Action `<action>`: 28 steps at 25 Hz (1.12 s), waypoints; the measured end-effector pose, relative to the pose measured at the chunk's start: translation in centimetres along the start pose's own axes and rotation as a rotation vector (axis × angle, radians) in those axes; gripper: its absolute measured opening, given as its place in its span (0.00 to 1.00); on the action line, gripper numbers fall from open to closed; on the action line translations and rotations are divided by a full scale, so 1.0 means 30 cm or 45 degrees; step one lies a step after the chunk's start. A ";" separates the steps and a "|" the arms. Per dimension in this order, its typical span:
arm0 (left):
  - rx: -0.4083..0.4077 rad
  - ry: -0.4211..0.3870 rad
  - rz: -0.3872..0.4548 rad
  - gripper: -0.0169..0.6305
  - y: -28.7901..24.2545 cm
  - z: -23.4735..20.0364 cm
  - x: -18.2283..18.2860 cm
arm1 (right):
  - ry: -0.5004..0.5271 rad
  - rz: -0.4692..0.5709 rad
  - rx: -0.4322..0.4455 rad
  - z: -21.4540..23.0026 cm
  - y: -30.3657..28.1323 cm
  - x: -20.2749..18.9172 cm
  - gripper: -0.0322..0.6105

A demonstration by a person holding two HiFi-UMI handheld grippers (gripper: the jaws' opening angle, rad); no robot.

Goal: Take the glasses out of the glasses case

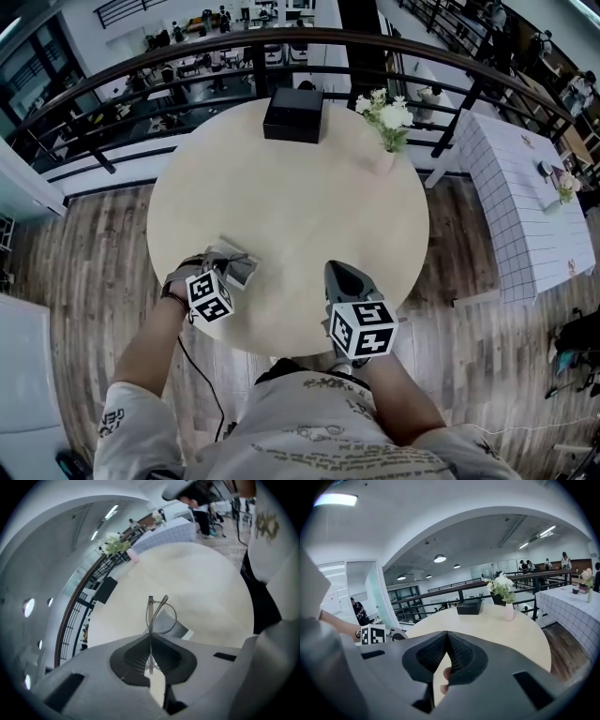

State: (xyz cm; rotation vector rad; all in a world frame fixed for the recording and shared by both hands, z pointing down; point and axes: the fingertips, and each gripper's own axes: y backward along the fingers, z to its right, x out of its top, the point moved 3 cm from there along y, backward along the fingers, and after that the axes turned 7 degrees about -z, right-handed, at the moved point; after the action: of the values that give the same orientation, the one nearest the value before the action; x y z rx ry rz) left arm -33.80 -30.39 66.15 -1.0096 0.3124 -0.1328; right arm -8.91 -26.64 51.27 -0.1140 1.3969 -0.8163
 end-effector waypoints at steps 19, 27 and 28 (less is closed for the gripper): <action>0.034 0.850 0.614 0.05 0.402 -0.054 0.610 | 0.009 0.182 -0.031 0.085 0.174 0.118 0.06; 0.110 1.078 0.741 0.05 0.631 -0.068 0.806 | -0.032 0.325 -0.137 0.169 0.340 0.131 0.06; 0.110 1.091 0.764 0.05 0.650 -0.076 0.825 | -0.036 0.339 -0.151 0.186 0.345 0.140 0.06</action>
State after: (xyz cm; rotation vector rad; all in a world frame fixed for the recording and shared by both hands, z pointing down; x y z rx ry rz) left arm -11.75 -28.18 43.64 -0.6897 1.3614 -0.0242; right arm 0.45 -23.65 43.57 -0.0290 1.3981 -0.5096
